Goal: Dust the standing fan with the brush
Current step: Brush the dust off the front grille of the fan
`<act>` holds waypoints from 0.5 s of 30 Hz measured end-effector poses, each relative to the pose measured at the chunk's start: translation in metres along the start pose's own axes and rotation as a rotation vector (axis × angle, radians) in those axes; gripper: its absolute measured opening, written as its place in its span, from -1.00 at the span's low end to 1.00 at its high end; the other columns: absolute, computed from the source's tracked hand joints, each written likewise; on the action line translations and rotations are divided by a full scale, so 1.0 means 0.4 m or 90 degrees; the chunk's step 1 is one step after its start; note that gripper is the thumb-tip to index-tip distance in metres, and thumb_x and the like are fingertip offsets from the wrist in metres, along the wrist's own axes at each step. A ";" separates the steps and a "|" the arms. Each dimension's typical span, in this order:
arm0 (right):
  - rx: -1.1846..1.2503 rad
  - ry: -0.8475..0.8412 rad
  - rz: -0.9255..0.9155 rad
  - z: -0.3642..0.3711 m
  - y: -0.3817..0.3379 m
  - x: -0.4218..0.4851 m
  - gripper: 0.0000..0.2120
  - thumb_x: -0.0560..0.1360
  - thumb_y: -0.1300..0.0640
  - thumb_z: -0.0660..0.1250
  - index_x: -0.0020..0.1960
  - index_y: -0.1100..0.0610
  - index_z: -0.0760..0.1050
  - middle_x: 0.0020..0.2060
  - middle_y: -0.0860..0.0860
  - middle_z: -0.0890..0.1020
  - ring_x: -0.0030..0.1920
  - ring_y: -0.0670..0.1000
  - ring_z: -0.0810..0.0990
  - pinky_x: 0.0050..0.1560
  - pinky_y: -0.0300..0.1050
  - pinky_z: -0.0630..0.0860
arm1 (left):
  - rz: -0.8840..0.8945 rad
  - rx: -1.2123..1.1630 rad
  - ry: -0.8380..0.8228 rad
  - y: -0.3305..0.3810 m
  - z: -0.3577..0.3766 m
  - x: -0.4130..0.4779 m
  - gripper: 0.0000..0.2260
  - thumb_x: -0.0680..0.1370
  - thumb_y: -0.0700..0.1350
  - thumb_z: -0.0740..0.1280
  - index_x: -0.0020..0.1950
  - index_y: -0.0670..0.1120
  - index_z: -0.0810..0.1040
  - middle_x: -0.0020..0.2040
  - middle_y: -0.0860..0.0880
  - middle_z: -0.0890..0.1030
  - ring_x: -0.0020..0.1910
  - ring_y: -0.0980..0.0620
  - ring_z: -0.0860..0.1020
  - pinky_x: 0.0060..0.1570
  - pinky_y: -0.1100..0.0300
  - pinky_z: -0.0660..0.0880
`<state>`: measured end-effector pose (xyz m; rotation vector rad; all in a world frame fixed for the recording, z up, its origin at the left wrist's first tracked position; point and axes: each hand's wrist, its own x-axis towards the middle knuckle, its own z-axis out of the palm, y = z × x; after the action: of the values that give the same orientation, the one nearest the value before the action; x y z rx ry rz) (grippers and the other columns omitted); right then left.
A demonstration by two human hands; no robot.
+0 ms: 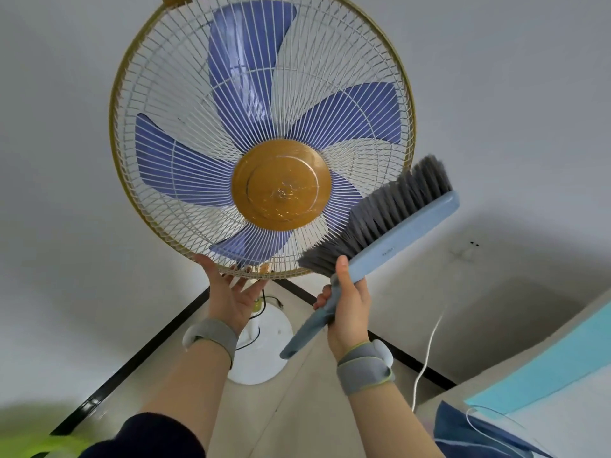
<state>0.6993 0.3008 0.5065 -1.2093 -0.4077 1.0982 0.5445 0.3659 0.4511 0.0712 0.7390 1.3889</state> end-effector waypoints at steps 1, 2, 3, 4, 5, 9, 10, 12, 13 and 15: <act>0.007 0.015 0.011 -0.004 -0.002 0.001 -0.74 0.49 -0.05 0.36 -0.14 0.11 0.39 -0.46 0.00 0.40 -0.50 -0.03 0.36 -0.46 -0.15 0.38 | 0.001 -0.001 0.002 -0.004 -0.002 0.001 0.02 0.17 0.53 0.34 0.49 0.02 0.29 0.43 -0.10 0.37 0.36 -0.17 0.42 0.05 -0.17 0.58; 0.007 0.032 0.012 -0.011 -0.007 0.001 -0.73 0.49 -0.06 0.37 -0.15 0.12 0.39 -0.46 0.01 0.39 -0.50 -0.02 0.36 -0.45 -0.14 0.39 | 0.001 0.002 0.004 -0.009 -0.004 0.003 -0.01 0.20 0.53 0.32 0.50 0.02 0.28 0.43 -0.10 0.37 0.35 -0.16 0.42 0.02 -0.15 0.59; 0.000 0.051 0.005 -0.017 -0.013 0.001 -0.71 0.48 -0.07 0.38 -0.15 0.12 0.39 -0.47 0.03 0.38 -0.50 -0.01 0.36 -0.45 -0.13 0.39 | -0.002 0.007 0.002 -0.013 -0.003 0.003 0.02 0.17 0.53 0.33 0.50 0.01 0.28 0.43 -0.10 0.38 0.35 -0.16 0.43 0.02 -0.15 0.59; -0.012 0.072 -0.012 -0.021 -0.019 0.000 -0.70 0.47 -0.07 0.39 -0.14 0.13 0.39 -0.47 0.04 0.38 -0.51 0.00 0.36 -0.45 -0.13 0.39 | -0.006 0.012 -0.001 -0.016 -0.002 0.004 0.09 0.09 0.53 0.37 0.50 0.01 0.28 0.42 -0.10 0.39 0.35 -0.16 0.43 0.05 -0.17 0.58; -0.022 0.092 -0.036 -0.023 -0.026 -0.004 -0.69 0.45 -0.08 0.40 -0.14 0.14 0.39 -0.48 0.04 0.38 -0.51 0.00 0.35 -0.45 -0.13 0.39 | -0.012 0.016 -0.007 -0.018 0.002 0.002 0.15 0.02 0.53 0.41 0.50 0.01 0.29 0.41 -0.10 0.40 0.34 -0.16 0.44 0.10 -0.20 0.56; 0.018 0.069 -0.146 -0.007 -0.065 -0.046 -0.71 0.44 -0.02 0.42 -0.17 0.14 0.38 -0.53 -0.04 0.39 -0.53 -0.01 0.33 -0.49 -0.16 0.34 | -0.014 0.015 -0.011 -0.021 0.004 0.006 0.15 0.00 0.52 0.42 0.49 0.03 0.31 0.42 -0.09 0.40 0.34 -0.16 0.44 0.12 -0.24 0.53; 0.036 0.033 -0.167 0.003 -0.076 -0.059 -0.72 0.43 0.00 0.41 -0.18 0.13 0.37 -0.54 -0.05 0.38 -0.53 -0.02 0.32 -0.50 -0.18 0.33 | -0.010 0.012 -0.012 -0.023 0.003 0.007 0.11 0.05 0.53 0.40 0.49 0.03 0.31 0.42 -0.10 0.39 0.34 -0.16 0.44 0.12 -0.23 0.54; 0.044 -0.047 -0.193 0.024 -0.095 -0.077 -0.76 0.41 0.02 0.37 -0.20 0.12 0.35 -0.55 -0.06 0.37 -0.54 -0.02 0.32 -0.50 -0.20 0.34 | 0.000 0.010 -0.014 -0.026 0.000 0.007 0.00 0.17 0.53 0.33 0.50 0.05 0.29 0.44 -0.10 0.37 0.35 -0.17 0.43 0.11 -0.22 0.55; 0.036 -0.081 -0.195 0.036 -0.101 -0.081 -0.76 0.42 0.03 0.37 -0.20 0.12 0.34 -0.55 -0.06 0.38 -0.54 -0.03 0.32 -0.50 -0.20 0.35 | 0.001 0.010 -0.015 -0.026 0.002 0.006 -0.02 0.18 0.52 0.32 0.50 0.06 0.29 0.44 -0.10 0.36 0.36 -0.17 0.42 0.10 -0.21 0.55; 0.002 -0.105 -0.177 0.057 -0.098 -0.074 -0.74 0.45 0.03 0.39 -0.19 0.14 0.35 -0.55 -0.06 0.39 -0.55 -0.03 0.34 -0.47 -0.16 0.36 | -0.004 0.004 -0.012 -0.026 0.003 0.005 0.01 0.15 0.52 0.34 0.49 0.06 0.29 0.44 -0.10 0.37 0.36 -0.18 0.42 0.09 -0.20 0.56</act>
<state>0.6861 0.2900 0.5580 -1.0268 -0.6785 0.9590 0.5541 0.3657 0.4464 0.0869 0.7281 1.3779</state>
